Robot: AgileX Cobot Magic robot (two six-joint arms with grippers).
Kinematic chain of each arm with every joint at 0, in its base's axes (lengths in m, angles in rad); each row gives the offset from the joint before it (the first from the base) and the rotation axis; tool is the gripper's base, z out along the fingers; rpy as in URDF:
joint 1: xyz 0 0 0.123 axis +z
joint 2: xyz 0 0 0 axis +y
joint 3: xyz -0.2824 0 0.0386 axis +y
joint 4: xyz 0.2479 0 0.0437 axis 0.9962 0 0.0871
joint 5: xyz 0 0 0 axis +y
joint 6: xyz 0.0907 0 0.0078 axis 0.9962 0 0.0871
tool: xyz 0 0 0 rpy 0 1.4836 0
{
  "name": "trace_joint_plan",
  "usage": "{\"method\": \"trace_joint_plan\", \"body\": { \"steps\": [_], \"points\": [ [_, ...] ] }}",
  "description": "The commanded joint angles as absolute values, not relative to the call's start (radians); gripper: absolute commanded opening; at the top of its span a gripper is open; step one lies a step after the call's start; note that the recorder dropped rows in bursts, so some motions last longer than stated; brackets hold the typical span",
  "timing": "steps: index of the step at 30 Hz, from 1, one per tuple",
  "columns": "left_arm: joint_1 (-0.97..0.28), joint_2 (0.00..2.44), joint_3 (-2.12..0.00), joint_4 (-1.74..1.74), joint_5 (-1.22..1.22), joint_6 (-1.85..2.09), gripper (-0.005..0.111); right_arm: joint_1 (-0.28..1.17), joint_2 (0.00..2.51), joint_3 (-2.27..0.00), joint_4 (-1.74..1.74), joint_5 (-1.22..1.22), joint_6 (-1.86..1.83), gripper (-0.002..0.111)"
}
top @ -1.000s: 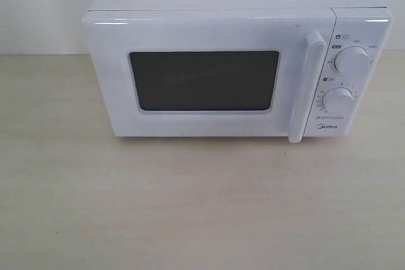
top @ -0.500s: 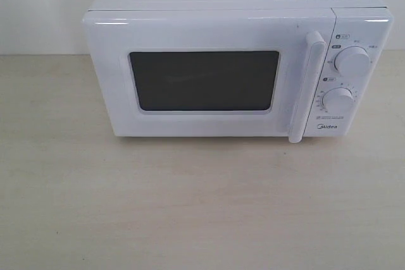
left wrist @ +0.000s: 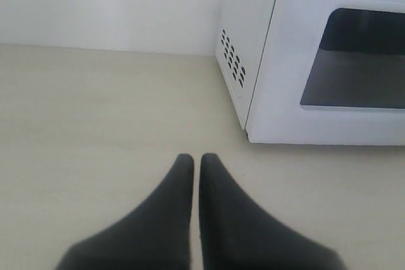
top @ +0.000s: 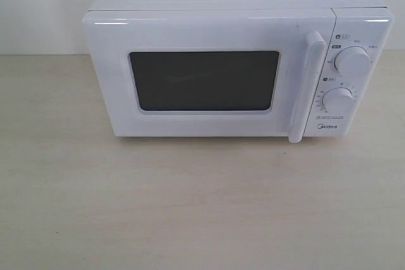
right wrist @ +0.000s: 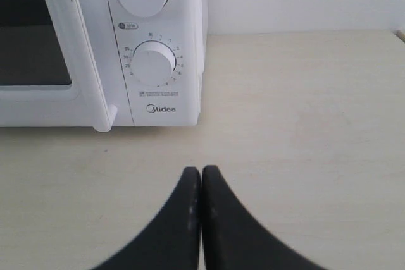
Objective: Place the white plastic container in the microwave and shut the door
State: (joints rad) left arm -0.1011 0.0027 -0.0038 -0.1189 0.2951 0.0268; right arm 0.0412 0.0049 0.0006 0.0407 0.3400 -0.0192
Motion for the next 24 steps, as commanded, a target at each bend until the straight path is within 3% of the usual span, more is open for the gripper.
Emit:
{"method": "trace_joint_plan", "body": {
  "steps": [1,24],
  "points": [
    [-0.098,0.000,0.000,-0.115,0.299,0.032,0.004,0.040,0.000,0.000,0.041,0.333,-0.022,0.000],
    [-0.062,0.000,0.000,-0.115,0.306,0.032,0.004,0.040,0.000,0.000,0.041,0.333,-0.022,0.000]
  ]
}}
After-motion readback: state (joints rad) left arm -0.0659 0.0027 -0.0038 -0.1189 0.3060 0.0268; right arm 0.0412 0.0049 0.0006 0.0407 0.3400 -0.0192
